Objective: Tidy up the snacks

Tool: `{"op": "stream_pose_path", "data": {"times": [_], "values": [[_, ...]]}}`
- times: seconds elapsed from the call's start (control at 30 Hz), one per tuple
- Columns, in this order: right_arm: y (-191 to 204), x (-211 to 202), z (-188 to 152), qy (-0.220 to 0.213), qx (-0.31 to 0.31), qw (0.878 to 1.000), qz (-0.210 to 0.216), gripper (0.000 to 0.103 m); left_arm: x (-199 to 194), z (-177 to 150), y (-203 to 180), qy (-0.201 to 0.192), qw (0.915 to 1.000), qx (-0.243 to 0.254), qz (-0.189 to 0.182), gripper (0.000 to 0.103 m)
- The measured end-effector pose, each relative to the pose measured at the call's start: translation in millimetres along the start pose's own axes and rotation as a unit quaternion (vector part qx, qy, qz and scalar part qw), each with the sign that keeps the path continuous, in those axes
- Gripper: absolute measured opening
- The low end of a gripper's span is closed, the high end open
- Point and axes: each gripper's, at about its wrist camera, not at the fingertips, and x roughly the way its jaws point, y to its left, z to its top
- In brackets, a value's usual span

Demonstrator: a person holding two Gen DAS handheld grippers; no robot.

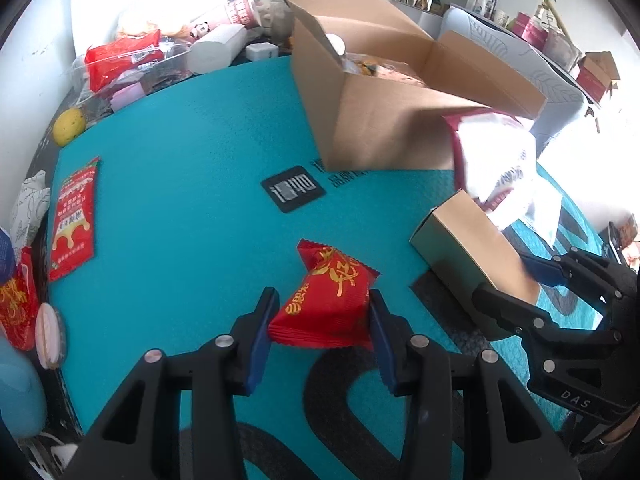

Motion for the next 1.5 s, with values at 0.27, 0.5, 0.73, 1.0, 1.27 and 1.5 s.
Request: {"op": "stream_pose_path", "data": {"times": [0.27,0.5,0.73,1.0,1.27,1.5], "values": [[-12,-26,-29,0.025,0.013,1.0,-0.009,0.044,-3,-22,-37,0.035,0.9977,0.043,-0.038,0.044],[-22,-46,-52,0.034,0.037,0.999,-0.005,0.044,-2,-38,-61,0.036,0.9957,0.079,-0.032,0.044],[-21,-49,-53,0.032,0.021,0.999,-0.028,0.05,4,-39,-77,0.012,0.9928,0.118,0.012,0.058],[-19,-39,-48,0.039,0.015,0.998,-0.036,0.059,10,-30,-65,0.012,0.9957,0.089,0.019,0.08],[-22,-19,-46,0.064,0.03,0.997,-0.031,0.059,8,-30,-77,0.002,0.9937,0.112,0.002,0.058],[-23,-24,-48,0.039,0.027,0.999,-0.019,0.043,7,-24,-78,0.012,0.9946,0.103,-0.003,0.035]]}}
